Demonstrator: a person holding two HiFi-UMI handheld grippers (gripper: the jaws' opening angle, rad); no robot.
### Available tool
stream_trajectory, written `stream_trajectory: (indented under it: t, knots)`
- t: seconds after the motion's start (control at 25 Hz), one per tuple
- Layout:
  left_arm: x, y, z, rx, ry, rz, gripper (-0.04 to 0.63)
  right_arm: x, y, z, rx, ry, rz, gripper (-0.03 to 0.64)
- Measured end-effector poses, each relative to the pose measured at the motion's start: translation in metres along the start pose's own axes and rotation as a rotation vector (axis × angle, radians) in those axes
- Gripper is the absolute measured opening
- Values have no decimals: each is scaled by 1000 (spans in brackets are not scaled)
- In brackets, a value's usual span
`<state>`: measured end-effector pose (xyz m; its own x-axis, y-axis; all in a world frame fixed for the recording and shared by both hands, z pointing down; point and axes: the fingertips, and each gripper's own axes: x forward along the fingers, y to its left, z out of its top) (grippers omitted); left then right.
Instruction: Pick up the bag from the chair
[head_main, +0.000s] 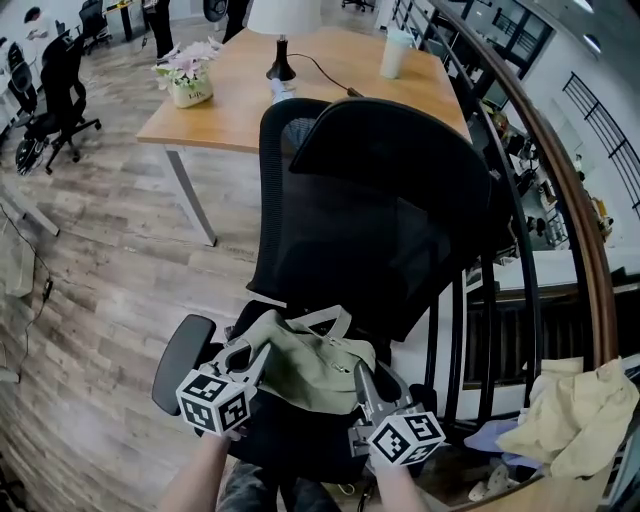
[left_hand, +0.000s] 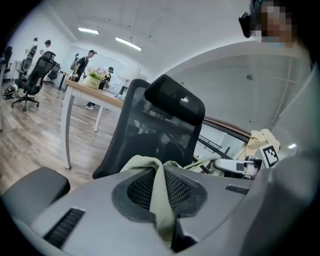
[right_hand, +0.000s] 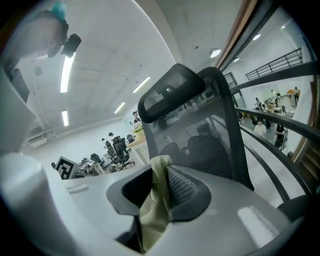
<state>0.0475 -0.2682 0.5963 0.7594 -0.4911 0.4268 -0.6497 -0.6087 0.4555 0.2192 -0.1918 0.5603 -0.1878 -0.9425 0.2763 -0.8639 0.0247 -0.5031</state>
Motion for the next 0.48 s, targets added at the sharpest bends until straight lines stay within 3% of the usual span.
stream_trajectory:
  t: [0.48]
  knots:
    - [-33, -35, 46, 52, -32, -1, 23, -34, 33, 49, 3, -46, 51, 91]
